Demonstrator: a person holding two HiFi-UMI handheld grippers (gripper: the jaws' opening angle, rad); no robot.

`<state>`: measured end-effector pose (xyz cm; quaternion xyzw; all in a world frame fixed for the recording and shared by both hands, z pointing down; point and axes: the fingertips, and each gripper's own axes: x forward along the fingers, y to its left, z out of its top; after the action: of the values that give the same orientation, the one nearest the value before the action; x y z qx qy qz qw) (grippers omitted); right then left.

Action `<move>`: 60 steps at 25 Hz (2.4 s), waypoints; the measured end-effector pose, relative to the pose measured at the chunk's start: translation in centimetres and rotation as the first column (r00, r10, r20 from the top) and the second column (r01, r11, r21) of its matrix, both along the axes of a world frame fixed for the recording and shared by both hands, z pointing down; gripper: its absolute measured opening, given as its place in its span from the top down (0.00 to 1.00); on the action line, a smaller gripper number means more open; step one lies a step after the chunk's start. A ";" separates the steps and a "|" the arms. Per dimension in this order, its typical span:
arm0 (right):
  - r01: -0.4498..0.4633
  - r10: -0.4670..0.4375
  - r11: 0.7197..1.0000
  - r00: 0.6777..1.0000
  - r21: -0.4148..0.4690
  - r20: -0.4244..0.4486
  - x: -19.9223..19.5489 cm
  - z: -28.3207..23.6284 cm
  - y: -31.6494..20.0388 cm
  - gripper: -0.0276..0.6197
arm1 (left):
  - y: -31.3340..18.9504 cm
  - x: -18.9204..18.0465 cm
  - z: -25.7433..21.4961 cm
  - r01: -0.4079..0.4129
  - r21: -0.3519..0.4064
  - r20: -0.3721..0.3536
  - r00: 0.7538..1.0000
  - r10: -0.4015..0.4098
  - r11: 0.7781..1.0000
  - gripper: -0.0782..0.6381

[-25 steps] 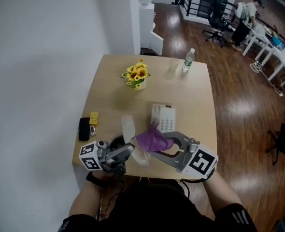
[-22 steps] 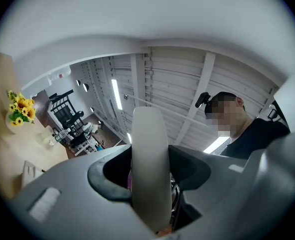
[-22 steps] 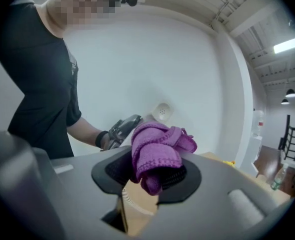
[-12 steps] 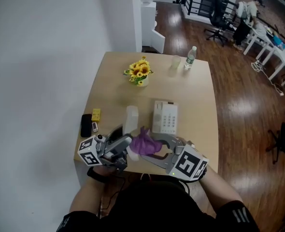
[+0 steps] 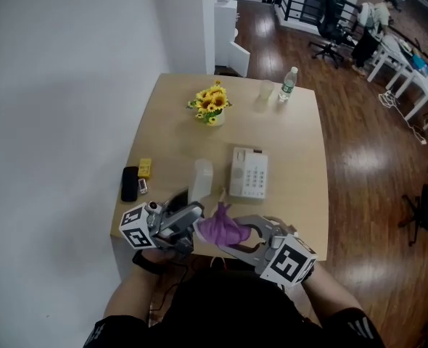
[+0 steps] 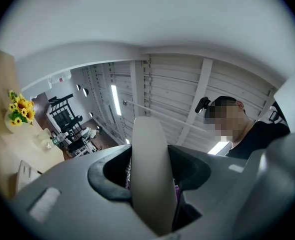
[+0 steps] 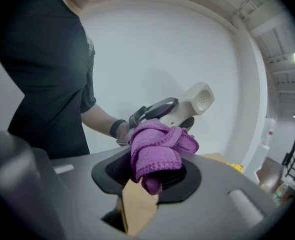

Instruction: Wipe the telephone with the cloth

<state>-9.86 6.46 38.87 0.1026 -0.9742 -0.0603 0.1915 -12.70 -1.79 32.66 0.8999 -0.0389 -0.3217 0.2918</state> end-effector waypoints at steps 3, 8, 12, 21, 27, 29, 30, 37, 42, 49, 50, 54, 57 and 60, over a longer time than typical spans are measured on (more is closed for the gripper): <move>0.022 -0.022 1.000 0.999 0.008 -0.029 0.6 0.3 1.1 0.75 | 0.1 -0.1 -0.2 0.010 -0.009 -0.009 1.000 -0.010 1.000 0.59; 0.040 -0.040 0.999 0.999 -0.023 -0.029 2.2 1.4 1.7 0.75 | -0.6 -0.8 -1.4 0.015 -0.012 -0.075 0.997 -0.016 1.000 0.59; -0.122 0.136 0.986 0.983 -0.110 0.122 3.6 0.4 -2.3 0.75 | -0.7 -0.8 -2.5 0.004 -0.001 -0.116 0.993 -0.004 1.000 0.59; -0.090 0.119 0.981 0.979 -0.171 0.166 2.0 1.1 -1.8 0.75 | -1.5 0.4 -2.4 -0.001 0.003 -0.105 0.994 0.001 1.000 0.59; 0.009 0.032 0.978 0.981 -0.210 0.191 2.3 1.8 0.5 0.75 | -2.5 0.5 -0.6 0.020 -0.032 -0.073 0.997 -0.022 0.999 0.59; 0.037 0.026 0.966 0.970 -0.254 0.241 2.6 1.9 0.6 0.75 | -3.0 0.7 0.3 0.037 -0.044 -0.027 0.999 -0.038 0.998 0.59; 0.037 0.040 0.958 0.965 -0.284 0.260 3.0 2.4 0.2 0.75 | -3.3 1.0 1.0 0.050 -0.051 0.013 0.999 -0.050 0.997 0.59; -0.292 0.314 0.902 0.949 -0.319 0.020 9.0 13.3 -11.9 0.75 | -4.7 2.5 8.0 0.164 -0.095 0.369 0.922 -0.118 0.982 0.59; -0.482 0.444 0.851 0.873 -0.208 -0.203 12.6 20.3 -21.4 0.75 | -6.0 2.5 12.8 0.235 -0.190 0.491 0.864 -0.115 0.953 0.59; -0.496 0.419 0.867 0.772 -0.040 -0.477 11.9 26.5 -29.7 0.74 | -7.1 2.1 17.2 0.328 -0.206 0.624 0.770 -0.134 0.922 0.59; -0.488 0.409 0.873 0.757 -0.024 -0.509 11.6 27.2 -30.5 0.74 | -7.1 2.1 17.3 0.336 -0.210 0.628 0.766 -0.137 0.918 0.59; -0.452 0.361 0.892 0.704 0.007 -0.611 10.8 30.1 -32.8 0.74 | -7.1 2.0 17.9 0.360 -0.220 0.639 0.755 -0.145 0.907 0.59; -0.414 0.320 0.910 0.681 0.015 -0.659 10.4 32.0 -33.0 0.74 | -6.9 2.0 18.5 0.372 -0.238 0.643 0.753 -0.141 0.897 0.59; -0.400 0.307 0.916 0.673 0.018 -0.673 10.0 32.6 -32.6 0.74 | -6.8 1.8 19.0 0.387 -0.248 0.646 0.750 -0.146 0.888 0.59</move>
<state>0.12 -26.13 71.50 0.2484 -0.8048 0.0093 0.5390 -10.89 -8.59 51.65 0.8685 -0.3206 -0.0396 0.3761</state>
